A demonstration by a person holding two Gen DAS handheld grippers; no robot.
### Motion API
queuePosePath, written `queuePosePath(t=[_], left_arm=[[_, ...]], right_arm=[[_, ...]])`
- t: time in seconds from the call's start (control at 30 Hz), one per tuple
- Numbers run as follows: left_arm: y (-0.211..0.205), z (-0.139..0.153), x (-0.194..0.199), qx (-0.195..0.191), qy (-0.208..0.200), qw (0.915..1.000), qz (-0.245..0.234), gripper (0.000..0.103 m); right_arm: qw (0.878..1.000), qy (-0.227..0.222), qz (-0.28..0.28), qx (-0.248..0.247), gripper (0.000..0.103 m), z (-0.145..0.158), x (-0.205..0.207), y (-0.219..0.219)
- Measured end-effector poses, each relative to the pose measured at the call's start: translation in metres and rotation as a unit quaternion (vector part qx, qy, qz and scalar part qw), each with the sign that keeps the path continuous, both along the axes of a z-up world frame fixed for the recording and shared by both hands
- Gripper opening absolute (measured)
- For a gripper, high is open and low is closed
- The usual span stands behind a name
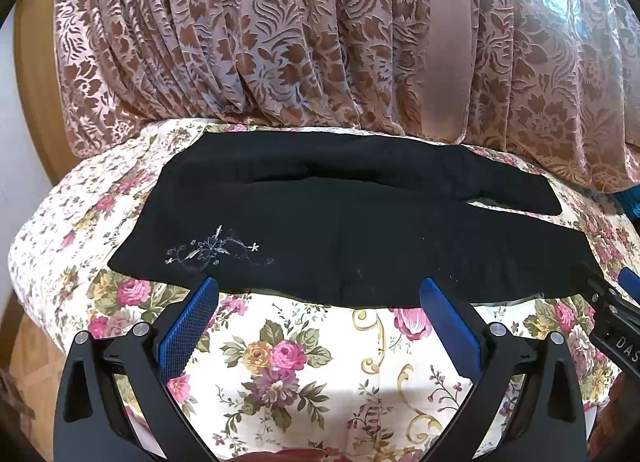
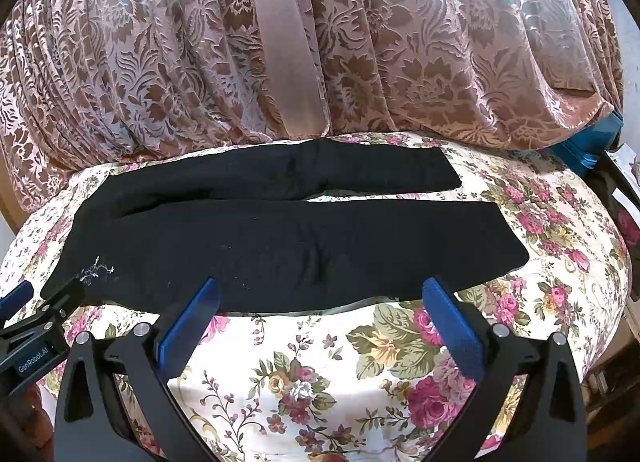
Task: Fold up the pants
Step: 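Position both grippers open at the waistband edge of the black pants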
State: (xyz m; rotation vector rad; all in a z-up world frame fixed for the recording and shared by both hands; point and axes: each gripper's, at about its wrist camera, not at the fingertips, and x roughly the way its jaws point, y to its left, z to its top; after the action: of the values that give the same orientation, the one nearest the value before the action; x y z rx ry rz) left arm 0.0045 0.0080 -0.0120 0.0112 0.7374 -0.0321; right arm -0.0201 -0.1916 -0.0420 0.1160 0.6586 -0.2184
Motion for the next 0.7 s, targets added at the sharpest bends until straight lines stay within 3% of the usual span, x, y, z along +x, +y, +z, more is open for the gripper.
queuePosePath(t=[0.7], left_arm=[[0.004, -0.01, 0.003, -0.008, 0.019, 0.9998, 0.004, 0.1]], right_arm=[[1.0, 0.01, 0.001, 0.001, 0.101, -0.01, 0.005, 0.0]])
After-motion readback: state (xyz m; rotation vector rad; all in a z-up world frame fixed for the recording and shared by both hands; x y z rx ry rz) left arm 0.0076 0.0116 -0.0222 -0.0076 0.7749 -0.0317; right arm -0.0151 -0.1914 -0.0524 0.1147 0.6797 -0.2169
